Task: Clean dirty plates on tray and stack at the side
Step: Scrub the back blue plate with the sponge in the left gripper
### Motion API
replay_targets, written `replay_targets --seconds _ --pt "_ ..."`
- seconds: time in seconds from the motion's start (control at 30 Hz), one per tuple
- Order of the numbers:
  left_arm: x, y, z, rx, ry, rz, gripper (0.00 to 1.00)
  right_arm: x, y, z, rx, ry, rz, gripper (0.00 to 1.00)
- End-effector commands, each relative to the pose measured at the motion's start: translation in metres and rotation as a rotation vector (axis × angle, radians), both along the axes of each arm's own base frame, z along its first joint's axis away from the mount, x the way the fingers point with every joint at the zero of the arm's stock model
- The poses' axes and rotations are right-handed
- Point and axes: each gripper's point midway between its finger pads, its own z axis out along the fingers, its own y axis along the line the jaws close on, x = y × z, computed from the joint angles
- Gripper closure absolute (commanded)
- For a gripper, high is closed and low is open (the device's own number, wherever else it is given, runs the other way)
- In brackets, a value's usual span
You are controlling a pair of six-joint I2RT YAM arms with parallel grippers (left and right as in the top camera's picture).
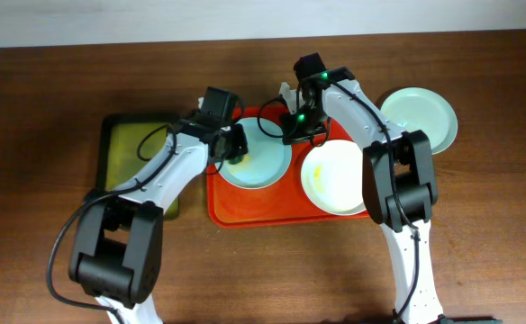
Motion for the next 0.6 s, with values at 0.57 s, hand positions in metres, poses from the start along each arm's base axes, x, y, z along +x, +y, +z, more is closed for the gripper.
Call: replay_targets --seconds 0.57 --pt "-0.005 0.079 -0.033 0.568 0.015 0.128 1.0 -0.006 -0.008 -0.021 -0.027 0.021 -0.01 0.96"
